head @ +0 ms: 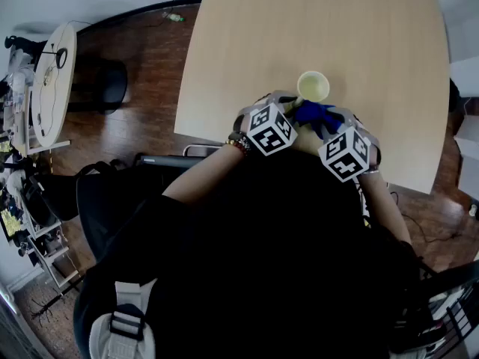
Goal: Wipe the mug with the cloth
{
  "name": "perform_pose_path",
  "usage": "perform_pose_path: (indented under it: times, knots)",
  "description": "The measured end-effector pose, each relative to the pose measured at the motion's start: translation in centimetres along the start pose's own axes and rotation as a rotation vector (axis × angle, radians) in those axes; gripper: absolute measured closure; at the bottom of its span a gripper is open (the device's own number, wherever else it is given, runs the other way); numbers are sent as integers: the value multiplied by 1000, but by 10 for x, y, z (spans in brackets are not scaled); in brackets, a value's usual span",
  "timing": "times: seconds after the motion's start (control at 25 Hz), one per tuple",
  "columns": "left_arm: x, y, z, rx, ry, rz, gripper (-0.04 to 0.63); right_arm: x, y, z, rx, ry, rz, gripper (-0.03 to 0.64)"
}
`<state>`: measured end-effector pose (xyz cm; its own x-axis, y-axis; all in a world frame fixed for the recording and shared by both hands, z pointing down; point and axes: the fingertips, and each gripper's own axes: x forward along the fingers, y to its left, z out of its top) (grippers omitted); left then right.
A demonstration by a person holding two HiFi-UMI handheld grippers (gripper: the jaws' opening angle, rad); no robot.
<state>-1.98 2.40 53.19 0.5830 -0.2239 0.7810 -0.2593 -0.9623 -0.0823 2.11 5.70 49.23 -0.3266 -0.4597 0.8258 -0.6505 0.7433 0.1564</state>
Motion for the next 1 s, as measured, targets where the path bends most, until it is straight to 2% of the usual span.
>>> perform_pose_path:
  times: [0.2,0.48,0.84,1.0]
  knots:
    - [3,-3,4,-1,-1,-4,497,16,-5,0,-9,35,-33,549]
    - [1,-4,4,15,-8,-15,495,33,-2,-7,11,22,-64,549]
    - [-3,-3,3,25,5,-36,494,67,0,-28,71,138,-33,549]
    - [-3,-3,3,31,7,-37,495,63,-2,-25,147,110,-12,549]
